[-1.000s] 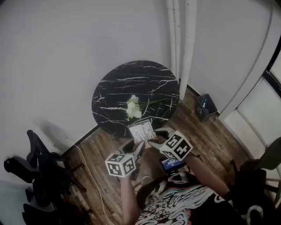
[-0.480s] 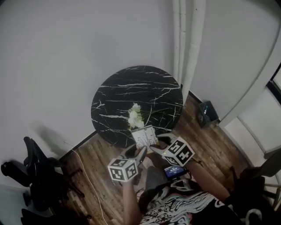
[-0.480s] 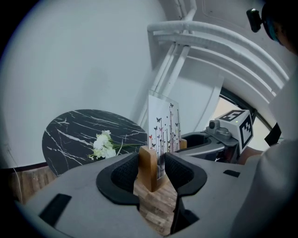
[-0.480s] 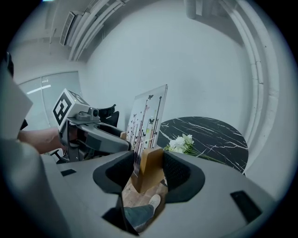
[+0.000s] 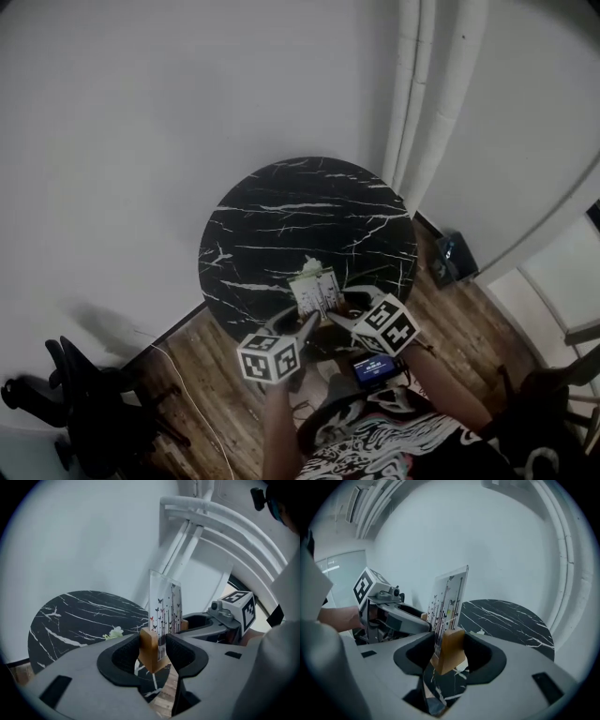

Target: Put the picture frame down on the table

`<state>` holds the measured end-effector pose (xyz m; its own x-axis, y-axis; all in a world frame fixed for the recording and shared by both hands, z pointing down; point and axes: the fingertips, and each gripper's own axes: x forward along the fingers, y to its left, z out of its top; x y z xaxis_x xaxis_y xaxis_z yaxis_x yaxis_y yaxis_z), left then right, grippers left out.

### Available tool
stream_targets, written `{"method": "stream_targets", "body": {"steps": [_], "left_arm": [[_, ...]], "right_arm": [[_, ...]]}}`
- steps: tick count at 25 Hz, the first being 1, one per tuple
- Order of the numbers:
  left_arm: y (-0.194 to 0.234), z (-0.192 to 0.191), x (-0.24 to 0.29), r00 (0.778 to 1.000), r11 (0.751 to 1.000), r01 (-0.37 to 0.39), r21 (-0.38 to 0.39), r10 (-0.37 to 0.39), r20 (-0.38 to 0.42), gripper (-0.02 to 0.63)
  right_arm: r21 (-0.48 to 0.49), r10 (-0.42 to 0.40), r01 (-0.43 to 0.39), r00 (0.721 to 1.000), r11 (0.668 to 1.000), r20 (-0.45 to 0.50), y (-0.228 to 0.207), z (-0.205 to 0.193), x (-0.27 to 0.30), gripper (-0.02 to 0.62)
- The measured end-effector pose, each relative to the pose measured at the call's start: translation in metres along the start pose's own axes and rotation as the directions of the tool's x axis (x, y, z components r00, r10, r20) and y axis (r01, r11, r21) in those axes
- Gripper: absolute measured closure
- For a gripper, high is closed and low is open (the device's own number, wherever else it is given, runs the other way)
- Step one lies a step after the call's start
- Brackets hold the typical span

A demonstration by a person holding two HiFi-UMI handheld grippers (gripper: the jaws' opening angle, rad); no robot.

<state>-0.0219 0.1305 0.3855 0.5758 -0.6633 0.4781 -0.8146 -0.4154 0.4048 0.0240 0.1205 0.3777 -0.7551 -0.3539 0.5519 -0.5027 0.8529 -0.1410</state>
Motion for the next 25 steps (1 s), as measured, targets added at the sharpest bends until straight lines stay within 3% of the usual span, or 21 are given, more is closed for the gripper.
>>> {"method": "stream_targets", "body": {"steps": [10, 18, 25], "left_arm": [[0.093, 0.053, 0.031, 0.998, 0.998, 0.051, 0.029, -0.050, -0.046, 0.430], [0.114, 0.076, 0.056, 0.992, 0.993, 0.112, 0.039, -0.110, -0.058, 0.430], [0.121, 0.084, 0.071, 0.992, 0.992, 0.113, 0.046, -0.110, -0.067, 0.428]], "right_arm": [[0.018, -0.049, 0.049, 0.999, 0.999, 0.006, -0.047, 0.050, 0.086, 0.402], [0.035, -0.110, 0.109, 0.993, 0.993, 0.030, -0.076, 0.065, 0.103, 0.402], [0.055, -0.121, 0.119, 0.992, 0.991, 0.031, -0.093, 0.066, 0.109, 0.402]]}}
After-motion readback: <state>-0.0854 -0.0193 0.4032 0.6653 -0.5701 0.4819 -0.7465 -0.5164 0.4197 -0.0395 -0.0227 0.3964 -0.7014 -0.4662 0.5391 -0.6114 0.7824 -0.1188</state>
